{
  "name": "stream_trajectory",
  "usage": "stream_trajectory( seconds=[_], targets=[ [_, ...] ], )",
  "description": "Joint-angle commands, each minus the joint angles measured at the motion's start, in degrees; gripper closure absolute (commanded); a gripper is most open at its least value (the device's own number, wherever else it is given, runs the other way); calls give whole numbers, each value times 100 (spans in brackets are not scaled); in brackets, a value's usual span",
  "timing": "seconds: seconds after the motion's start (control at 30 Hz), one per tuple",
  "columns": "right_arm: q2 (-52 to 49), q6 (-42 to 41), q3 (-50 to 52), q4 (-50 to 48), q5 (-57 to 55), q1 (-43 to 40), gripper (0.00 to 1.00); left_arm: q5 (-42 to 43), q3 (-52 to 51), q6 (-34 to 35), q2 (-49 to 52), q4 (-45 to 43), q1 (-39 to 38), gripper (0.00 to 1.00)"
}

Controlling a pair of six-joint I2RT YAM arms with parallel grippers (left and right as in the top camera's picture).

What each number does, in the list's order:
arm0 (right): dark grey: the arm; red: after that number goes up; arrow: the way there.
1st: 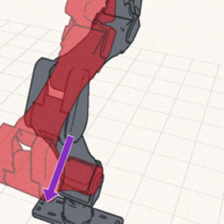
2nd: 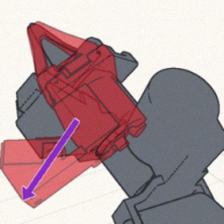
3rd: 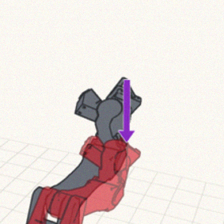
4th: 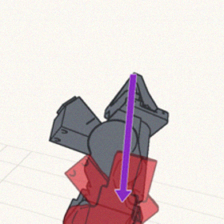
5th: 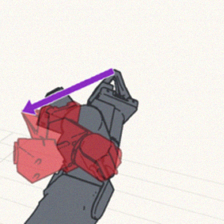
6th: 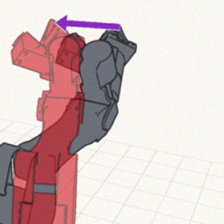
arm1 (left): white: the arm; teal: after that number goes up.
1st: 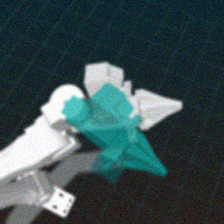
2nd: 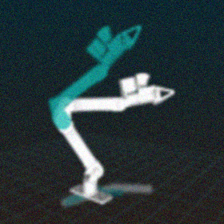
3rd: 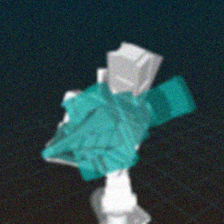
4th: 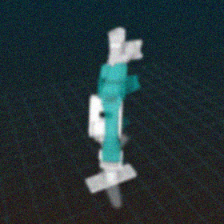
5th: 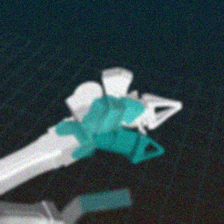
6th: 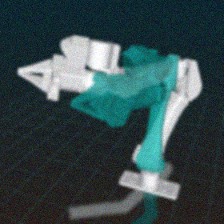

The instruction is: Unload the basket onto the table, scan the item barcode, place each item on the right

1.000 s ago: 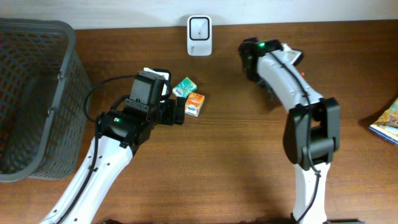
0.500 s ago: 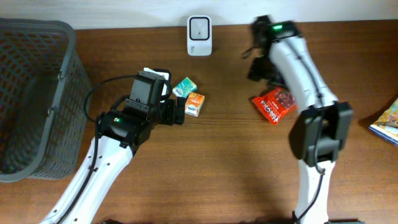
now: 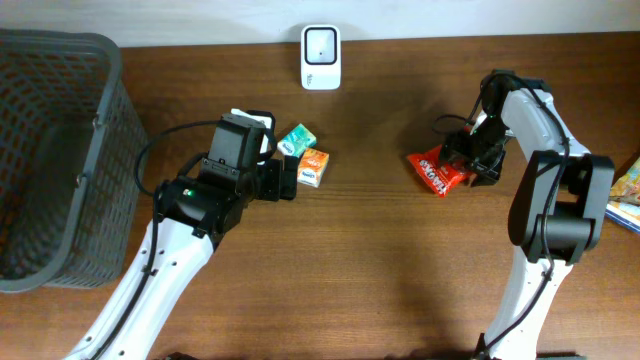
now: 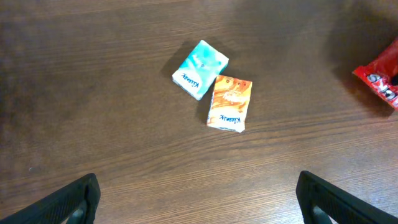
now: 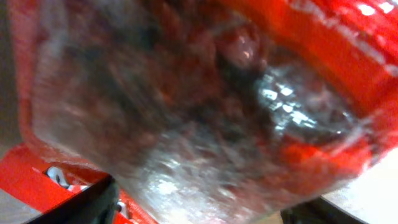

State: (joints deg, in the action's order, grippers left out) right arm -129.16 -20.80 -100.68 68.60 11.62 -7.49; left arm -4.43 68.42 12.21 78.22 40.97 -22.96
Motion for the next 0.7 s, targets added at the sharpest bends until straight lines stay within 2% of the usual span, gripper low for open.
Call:
stream_trajectory(
  seconds=[0.0, 0.03, 0.2, 0.27, 0.4, 0.5, 0.53, 0.6, 0.63, 0.67],
  targets=[
    [133, -70, 42, -328, -20, -4, 25, 61, 17, 13, -13, -9, -13, 1],
    [133, -68, 42, -398, -20, -2, 27, 61, 17, 11, -13, -9, -11, 1],
    [133, -87, 42, -651, -17, 76, 49, 61, 17, 13, -11, -9, -13, 1],
    [133, -90, 39, -739, 28, 201, 96, 61, 17, 11, -13, -9, -13, 1],
    [142, 42, -345, -621, 90, 619, 96, 61, 17, 13, -13, -9, -13, 1],
    [142, 238, -1414, -575, 400, 1152, 96, 61, 17, 13, -13, -9, -13, 1],
    [142, 236, -1766, -796, 597, 1346, 96, 61, 17, 11, -13, -9, -13, 1],
    [142, 42, -2155, -1847, 1043, 1720, 96, 61, 17, 11, -13, -9, -13, 1],
    [131, -608, -2151, -2693, 1178, 1915, 96, 61, 17, 13, -11, -9, -13, 1],
    [92, -964, -2149, -3110, 1176, 2009, 96, 61, 20, 11, -13, -9, -13, 1]
  ],
)
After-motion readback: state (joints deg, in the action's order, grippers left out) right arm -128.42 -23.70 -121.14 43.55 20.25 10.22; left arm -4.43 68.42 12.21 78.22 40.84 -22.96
